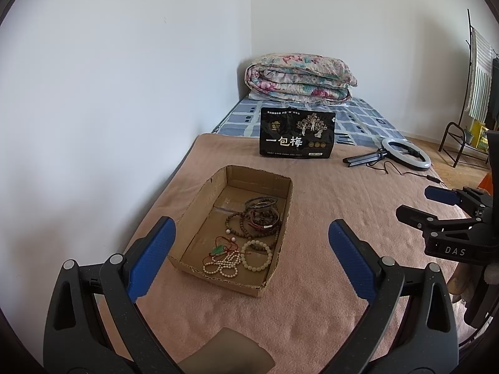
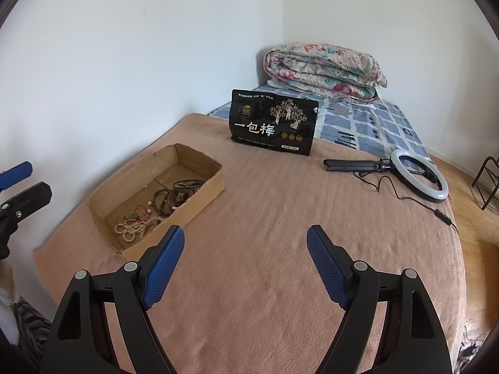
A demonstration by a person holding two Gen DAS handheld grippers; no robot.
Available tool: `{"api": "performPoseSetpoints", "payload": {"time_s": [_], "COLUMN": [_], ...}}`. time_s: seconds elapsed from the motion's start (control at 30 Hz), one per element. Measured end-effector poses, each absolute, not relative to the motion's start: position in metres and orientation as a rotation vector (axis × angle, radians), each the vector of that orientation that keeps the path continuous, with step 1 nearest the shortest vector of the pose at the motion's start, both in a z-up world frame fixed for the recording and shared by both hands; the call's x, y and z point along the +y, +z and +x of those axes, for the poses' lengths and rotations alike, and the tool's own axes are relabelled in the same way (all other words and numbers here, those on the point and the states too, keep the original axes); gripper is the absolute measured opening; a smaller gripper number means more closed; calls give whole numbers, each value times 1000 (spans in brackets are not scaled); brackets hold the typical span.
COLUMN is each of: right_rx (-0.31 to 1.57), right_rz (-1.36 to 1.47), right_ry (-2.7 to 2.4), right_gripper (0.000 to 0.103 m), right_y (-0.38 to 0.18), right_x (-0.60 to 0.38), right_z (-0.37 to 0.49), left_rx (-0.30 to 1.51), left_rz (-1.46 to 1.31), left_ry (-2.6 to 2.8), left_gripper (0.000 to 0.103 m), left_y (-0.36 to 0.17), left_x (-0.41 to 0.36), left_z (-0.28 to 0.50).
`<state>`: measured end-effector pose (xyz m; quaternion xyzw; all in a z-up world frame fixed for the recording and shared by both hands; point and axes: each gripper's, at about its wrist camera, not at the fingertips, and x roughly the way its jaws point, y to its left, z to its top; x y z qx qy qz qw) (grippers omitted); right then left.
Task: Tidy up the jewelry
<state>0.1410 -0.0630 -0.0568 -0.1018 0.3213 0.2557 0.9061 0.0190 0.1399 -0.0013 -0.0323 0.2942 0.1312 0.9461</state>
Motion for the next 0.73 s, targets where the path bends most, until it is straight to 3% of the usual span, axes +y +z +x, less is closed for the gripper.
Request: {"api": "performPoseSetpoints", "payload": {"time_s": [0.73], "right_rx": [671], "right_rz": [-209], "right_ry": [529], "right_gripper": [81], "right_y": [-62], "right_x": [-64], "right_z": [140], "left_rx": [588], "left_rz": [-52], "left_ry": [286], "left_gripper": [100], "left_y": [-7], "left_x": [144], "left_z": [19]}}
